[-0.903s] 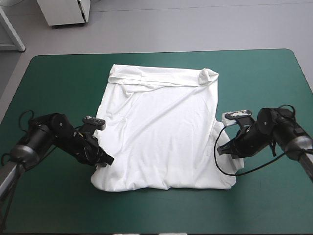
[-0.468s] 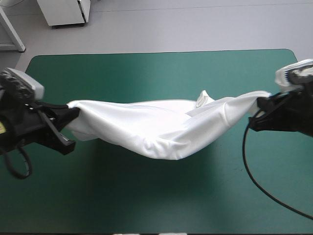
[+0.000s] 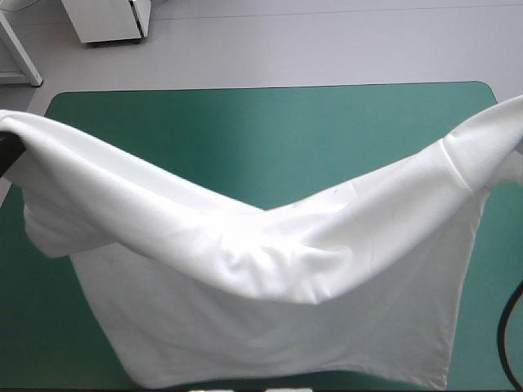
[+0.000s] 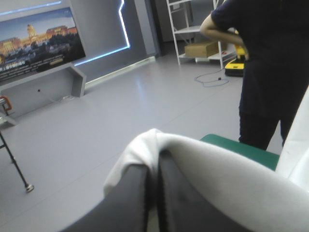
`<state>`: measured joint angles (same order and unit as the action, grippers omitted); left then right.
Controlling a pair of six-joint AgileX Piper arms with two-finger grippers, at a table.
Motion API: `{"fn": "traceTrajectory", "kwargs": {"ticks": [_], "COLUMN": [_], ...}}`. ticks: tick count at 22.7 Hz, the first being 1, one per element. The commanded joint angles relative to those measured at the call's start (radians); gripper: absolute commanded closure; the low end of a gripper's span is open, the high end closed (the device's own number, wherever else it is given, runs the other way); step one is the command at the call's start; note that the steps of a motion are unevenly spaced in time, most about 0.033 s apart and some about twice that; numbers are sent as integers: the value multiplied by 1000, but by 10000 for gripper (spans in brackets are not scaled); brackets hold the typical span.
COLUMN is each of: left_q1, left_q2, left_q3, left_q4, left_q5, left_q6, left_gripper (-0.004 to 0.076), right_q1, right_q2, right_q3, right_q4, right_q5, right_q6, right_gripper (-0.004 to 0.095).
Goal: Fold the cloth
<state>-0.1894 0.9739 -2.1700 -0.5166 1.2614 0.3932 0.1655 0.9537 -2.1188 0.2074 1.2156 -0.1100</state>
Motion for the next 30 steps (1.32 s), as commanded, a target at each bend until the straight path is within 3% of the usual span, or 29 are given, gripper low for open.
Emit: {"fn": "traceTrajectory", "kwargs": {"ticks": [1, 4, 8, 13, 16, 24, 30], "left_q1": [-8, -8, -8, -8, -8, -8, -6], "left_q2": [20, 61, 143, 313, 414, 626, 813], "left_q3": [-38, -36, -36, -36, -36, -36, -36], "left_q4": [-39, -32, -19, 18, 39, 165, 188], "left_q5": [16, 17, 20, 26, 26, -88, -230], "left_q6": [-34, -37, -37, -44, -36, 2, 30], "left_gripper": [733, 733, 733, 733, 733, 733, 733], "right_q1": [-2, -2, -2, -2, -2, -2, -2], "right_q2": [6, 17, 46, 108, 212, 548, 804], "right_q3": [-53, -59, -57, 114, 220, 230, 201], "right_q4": [4, 4, 4, -176, -258, -292, -305], "right_q5": [-164, -169, -77, -78, -130, -378, -439], "right_q6": [-12, -19, -8, 30, 37, -4, -4], "right_gripper": [927, 927, 927, 927, 927, 927, 927]}}
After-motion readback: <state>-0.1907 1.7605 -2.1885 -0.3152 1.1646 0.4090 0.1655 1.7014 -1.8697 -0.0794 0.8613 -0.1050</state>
